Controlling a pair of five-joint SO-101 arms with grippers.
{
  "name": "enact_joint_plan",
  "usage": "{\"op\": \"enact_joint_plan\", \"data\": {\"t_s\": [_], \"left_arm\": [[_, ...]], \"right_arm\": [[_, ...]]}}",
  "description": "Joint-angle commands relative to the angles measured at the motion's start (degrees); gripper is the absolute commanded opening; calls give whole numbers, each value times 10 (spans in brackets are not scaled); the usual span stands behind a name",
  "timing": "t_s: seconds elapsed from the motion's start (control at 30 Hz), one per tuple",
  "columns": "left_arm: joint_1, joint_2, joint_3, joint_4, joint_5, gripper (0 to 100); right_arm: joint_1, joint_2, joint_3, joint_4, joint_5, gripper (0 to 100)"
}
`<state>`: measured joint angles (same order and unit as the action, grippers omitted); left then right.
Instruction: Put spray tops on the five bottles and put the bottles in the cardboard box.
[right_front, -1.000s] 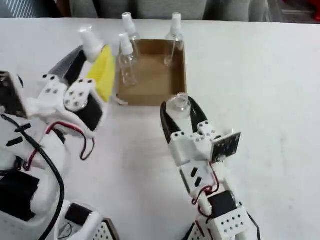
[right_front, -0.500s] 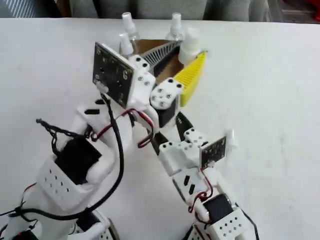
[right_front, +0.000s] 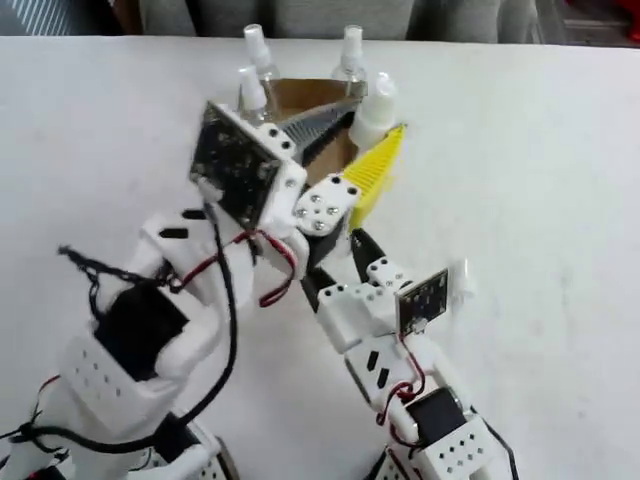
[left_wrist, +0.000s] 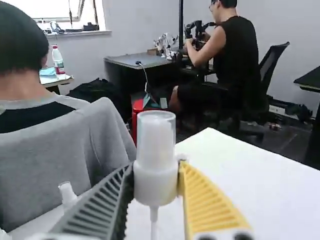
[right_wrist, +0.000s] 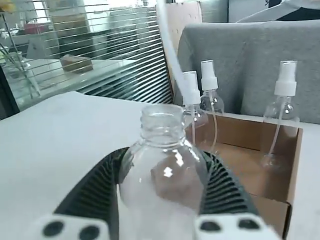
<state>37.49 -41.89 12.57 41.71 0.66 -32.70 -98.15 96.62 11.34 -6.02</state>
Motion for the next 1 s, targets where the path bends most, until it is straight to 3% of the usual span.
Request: {"op": "enact_joint_plan", "data": {"t_s": [0.0, 0.97], "left_arm": [[-29, -42, -12, 2, -4, 20], [-26, -71, 240, -4, -8, 20]], "right_arm": [[3, -7, 5, 0, 3, 17], [4, -7, 5, 0, 3, 17]]}}
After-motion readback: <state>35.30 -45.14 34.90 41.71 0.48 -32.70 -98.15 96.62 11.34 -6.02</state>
